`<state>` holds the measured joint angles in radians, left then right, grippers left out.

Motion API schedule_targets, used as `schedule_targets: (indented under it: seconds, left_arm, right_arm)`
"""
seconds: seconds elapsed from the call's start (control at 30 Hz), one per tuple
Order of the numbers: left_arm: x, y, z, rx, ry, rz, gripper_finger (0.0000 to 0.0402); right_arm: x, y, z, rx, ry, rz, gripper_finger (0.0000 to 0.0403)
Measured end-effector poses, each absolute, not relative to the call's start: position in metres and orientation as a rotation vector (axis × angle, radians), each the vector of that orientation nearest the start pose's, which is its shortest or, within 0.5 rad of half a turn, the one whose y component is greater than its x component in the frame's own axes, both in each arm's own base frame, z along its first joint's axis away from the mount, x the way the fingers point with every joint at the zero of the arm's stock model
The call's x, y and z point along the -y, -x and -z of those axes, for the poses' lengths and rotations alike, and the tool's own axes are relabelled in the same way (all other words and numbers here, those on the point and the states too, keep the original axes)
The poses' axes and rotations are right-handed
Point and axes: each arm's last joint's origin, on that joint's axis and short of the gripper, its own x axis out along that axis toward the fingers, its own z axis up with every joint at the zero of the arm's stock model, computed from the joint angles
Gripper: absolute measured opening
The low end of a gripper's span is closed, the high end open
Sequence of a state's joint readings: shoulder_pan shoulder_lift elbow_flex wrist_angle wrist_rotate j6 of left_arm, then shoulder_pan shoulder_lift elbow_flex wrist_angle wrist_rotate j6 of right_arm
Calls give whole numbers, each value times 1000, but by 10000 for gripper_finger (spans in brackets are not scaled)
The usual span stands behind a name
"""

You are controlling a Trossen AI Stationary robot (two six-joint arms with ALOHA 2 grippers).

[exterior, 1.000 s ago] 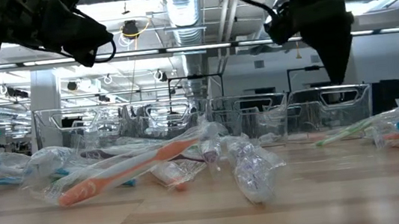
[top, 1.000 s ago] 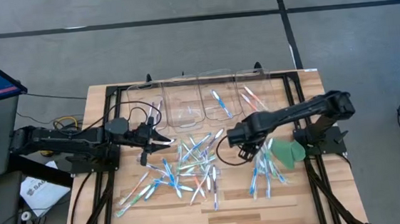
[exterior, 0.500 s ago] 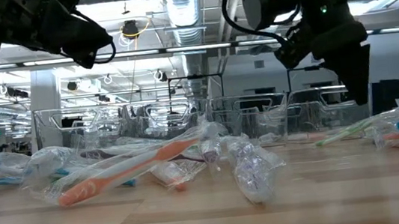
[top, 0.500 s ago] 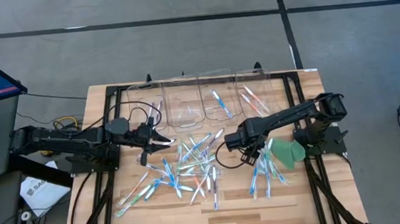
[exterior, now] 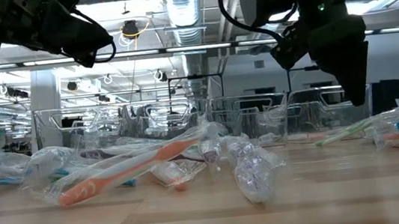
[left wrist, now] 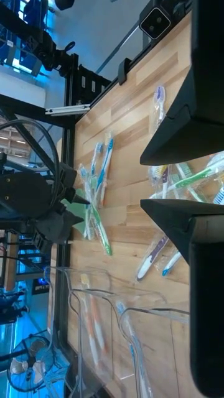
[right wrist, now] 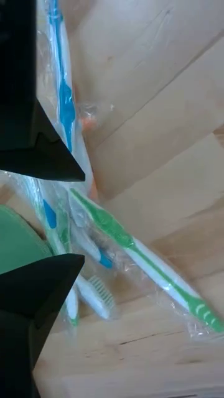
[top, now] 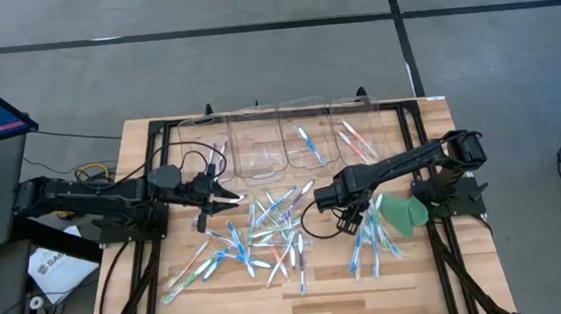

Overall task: Pick & Place Toothbrushes
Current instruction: Put the green toothbrush into the middle left transparent bin

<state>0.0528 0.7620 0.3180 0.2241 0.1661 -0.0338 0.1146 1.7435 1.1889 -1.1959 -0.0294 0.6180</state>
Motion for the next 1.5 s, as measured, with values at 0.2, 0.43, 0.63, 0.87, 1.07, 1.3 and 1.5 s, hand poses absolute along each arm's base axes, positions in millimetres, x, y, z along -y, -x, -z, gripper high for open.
schedule_targets:
  seconds: [0.2, 0.43, 0.63, 0.87, 1.07, 1.3, 1.5]
  left_arm:
    - [-4, -170, -214, -221, 58, 109, 90]
    - [-4, -170, -214, -221, 58, 109, 90]
    - [-4, -170, -213, -225, 59, 109, 90]
    - [-4, -170, -213, -226, 59, 109, 90]
    - [-4, -170, -213, -227, 59, 109, 90]
    - [-4, -170, -213, -227, 59, 109, 90]
    - [-4, -170, -213, -227, 59, 109, 90]
  right_arm:
    - [-28, -287, -190, -1713, -382, 437, 195]
    - [-24, -287, -191, -1707, -394, 457, 196]
    - [-27, -286, -191, -1713, -382, 452, 203]
    - [-27, -285, -191, -1720, -373, 450, 205]
    - [-27, -284, -191, -1734, -367, 454, 205]
    - [-27, -284, -191, -1734, -367, 454, 205]
    - [-27, -285, -191, -1726, -369, 452, 205]
